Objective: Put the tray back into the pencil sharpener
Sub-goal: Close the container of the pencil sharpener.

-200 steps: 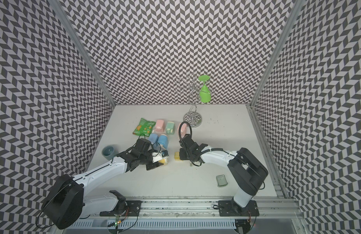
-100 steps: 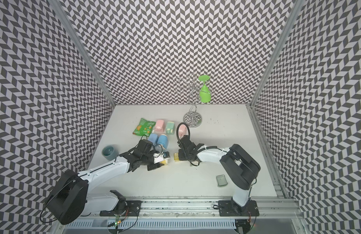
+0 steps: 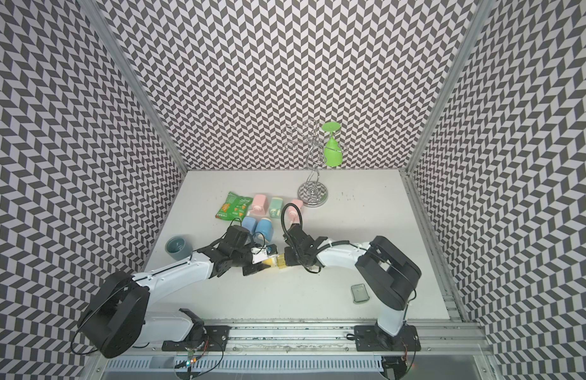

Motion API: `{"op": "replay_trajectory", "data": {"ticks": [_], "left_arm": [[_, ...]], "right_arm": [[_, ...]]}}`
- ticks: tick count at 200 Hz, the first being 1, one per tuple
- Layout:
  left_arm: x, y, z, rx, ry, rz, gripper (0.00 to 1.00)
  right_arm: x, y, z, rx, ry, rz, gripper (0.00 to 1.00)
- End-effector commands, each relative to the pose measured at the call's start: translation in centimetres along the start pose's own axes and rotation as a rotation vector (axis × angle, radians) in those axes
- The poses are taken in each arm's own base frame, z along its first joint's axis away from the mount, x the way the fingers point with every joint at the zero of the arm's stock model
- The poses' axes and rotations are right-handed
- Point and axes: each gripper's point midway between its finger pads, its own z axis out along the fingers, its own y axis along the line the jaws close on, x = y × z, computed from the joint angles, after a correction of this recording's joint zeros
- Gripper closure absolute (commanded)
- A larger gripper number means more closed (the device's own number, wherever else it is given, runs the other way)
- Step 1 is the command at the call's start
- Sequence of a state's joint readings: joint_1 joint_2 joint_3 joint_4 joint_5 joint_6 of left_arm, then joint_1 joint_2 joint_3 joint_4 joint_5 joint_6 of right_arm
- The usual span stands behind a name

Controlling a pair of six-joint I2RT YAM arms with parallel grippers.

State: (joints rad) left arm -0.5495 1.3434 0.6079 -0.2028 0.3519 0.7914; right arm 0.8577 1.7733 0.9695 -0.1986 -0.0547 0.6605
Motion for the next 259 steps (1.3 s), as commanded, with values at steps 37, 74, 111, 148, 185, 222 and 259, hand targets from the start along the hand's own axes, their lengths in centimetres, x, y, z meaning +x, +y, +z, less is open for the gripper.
{"op": "replay_trajectory", "data": {"ticks": [37,74,111,148,185,222,259], "left_arm": [[0.4,-1.8,1.1,0.105,0.029,-0.025,0.73],[0.5,-1.9,1.3,0.114,0.053,-0.022,0.73],[0.4,-2.1,1.6,0.124,0.065,-0.015,0.73],[0.4,-2.4,1.6,0.134,0.069,-0.006,0.73],[0.2,-2.3,1.5,0.129,0.066,0.0,0.73],[0.1,-2.4,1.3,0.127,0.061,0.006,0.73],[0.1,-2.3,1.5,0.122,0.067,0.011,0.73]], "right_arm": [[-0.6,1.9,-0.8,-0.09,-0.043,0.028,0.83],[-1.2,2.4,-1.3,-0.109,-0.058,0.031,0.83],[-1.7,3.0,-1.8,-0.127,-0.07,0.038,0.84],[-2.1,2.5,-1.7,-0.089,-0.083,0.045,0.84],[-2.3,1.8,-1.3,-0.035,-0.08,0.062,0.87],[-2.3,1.7,-1.0,-0.022,-0.069,0.064,0.87],[-2.2,3.2,-1.0,-0.099,-0.052,0.045,0.87]]}}
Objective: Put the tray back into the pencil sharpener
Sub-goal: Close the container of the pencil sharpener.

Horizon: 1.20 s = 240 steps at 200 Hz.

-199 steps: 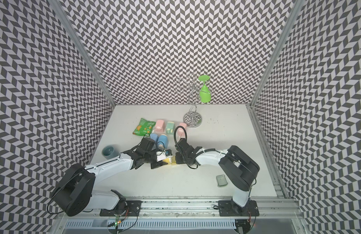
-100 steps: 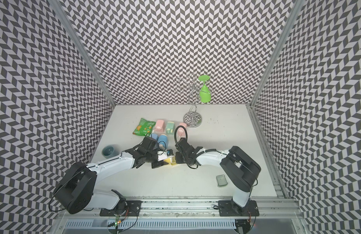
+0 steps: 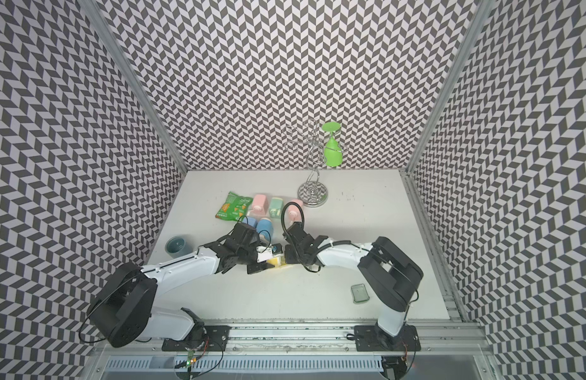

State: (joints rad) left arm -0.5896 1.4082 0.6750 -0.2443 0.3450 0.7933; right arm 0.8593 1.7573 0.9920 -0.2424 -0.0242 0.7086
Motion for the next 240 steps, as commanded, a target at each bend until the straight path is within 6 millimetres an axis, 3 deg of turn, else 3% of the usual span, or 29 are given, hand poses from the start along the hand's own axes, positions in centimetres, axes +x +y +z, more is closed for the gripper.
{"op": "replay_trajectory", "data": {"ticks": [1,53,94,150,197,240], "left_arm": [[1.0,-2.0,0.7,0.078,0.044,-0.009,0.73],[0.9,-1.1,0.6,0.025,0.042,-0.004,0.73],[0.4,-1.1,0.2,0.011,0.013,0.003,0.73],[-0.4,-1.7,-0.3,0.031,-0.041,0.011,0.75],[-0.3,-1.2,0.0,0.011,-0.035,-0.004,0.75],[0.5,-0.8,0.2,-0.018,0.004,-0.024,0.75]], "right_arm": [[-1.5,3.4,-0.3,-0.129,-0.034,-0.002,0.87],[-0.3,5.3,-0.4,-0.229,0.044,-0.02,0.87],[-0.1,2.9,0.3,-0.099,0.055,0.013,0.88],[0.5,2.4,0.5,-0.087,0.07,0.01,0.88],[0.6,5.1,-1.2,-0.281,0.063,0.019,0.79],[-0.6,3.9,-2.6,-0.281,0.02,0.041,0.72]]}}
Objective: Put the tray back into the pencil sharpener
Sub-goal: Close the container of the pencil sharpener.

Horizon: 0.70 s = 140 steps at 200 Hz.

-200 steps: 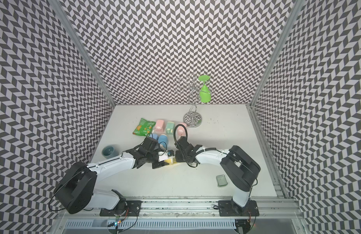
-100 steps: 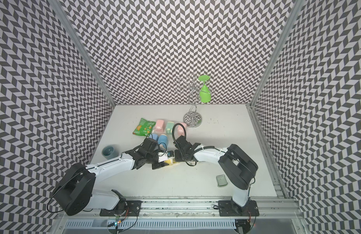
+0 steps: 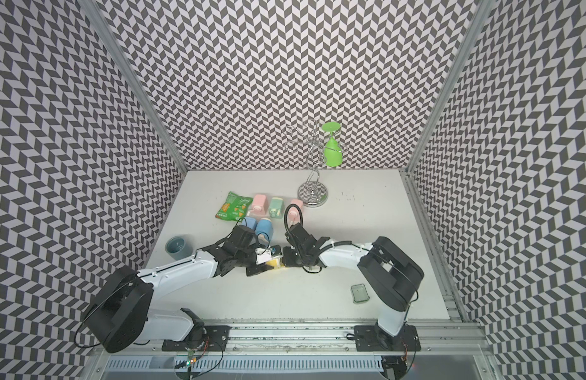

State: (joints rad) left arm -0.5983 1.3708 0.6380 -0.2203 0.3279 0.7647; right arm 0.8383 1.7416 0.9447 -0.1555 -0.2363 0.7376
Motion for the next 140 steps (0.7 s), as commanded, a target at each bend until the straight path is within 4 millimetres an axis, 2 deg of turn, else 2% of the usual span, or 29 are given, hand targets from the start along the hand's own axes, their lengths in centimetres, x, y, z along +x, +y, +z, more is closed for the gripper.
{"op": "replay_trajectory", "data": {"ticks": [1,42,75,102,140], "left_arm": [[0.4,-0.4,0.5,0.005,0.012,-0.01,0.75],[0.8,-0.6,0.5,0.005,0.024,-0.014,0.75],[0.8,-0.6,0.6,0.009,0.023,-0.014,0.76],[0.7,-0.7,0.6,0.012,0.02,-0.016,0.76],[0.6,-0.6,0.6,0.01,0.014,-0.017,0.77]], "right_arm": [[-2.0,2.2,-2.2,-0.098,-0.077,-0.01,0.72],[-3.3,1.0,-4.1,-0.053,-0.139,-0.011,0.65],[-3.0,-1.6,-3.2,0.064,-0.134,0.029,0.79],[-2.5,-1.1,-1.9,0.03,-0.097,0.022,0.84],[-1.9,0.8,-0.4,-0.033,-0.045,-0.037,0.89]]}}
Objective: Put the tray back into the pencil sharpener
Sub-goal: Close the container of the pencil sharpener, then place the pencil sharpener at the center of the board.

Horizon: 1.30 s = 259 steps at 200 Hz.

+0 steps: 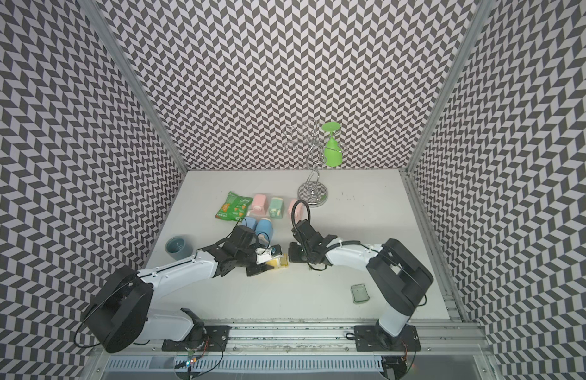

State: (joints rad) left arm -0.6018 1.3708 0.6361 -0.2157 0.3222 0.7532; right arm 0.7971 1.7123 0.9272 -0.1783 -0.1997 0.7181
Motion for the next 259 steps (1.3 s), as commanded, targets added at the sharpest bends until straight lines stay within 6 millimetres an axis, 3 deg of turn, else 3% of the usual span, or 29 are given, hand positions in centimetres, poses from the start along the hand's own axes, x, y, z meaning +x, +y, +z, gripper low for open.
{"op": "replay_trajectory", "data": {"ticks": [1,105,170,209,259], "left_arm": [[0.6,-0.6,0.6,0.015,0.013,-0.009,0.77],[0.4,-0.5,0.5,0.004,0.0,-0.005,0.8],[0.3,-0.4,0.4,-0.003,-0.006,-0.011,0.81],[-0.3,0.3,-0.2,-0.033,-0.023,-0.036,0.85],[-4.1,2.2,-3.3,-0.09,-0.121,-0.184,0.99]], "right_arm": [[-0.7,2.6,0.6,-0.08,-0.004,-0.051,0.89],[1.3,5.4,1.7,-0.263,0.084,-0.083,0.89],[1.4,6.3,1.2,-0.32,0.086,-0.076,0.9],[-0.7,5.6,-1.4,-0.244,-0.035,-0.053,0.88],[-5.0,1.3,-8.8,-0.026,-0.332,0.051,0.86]]}}
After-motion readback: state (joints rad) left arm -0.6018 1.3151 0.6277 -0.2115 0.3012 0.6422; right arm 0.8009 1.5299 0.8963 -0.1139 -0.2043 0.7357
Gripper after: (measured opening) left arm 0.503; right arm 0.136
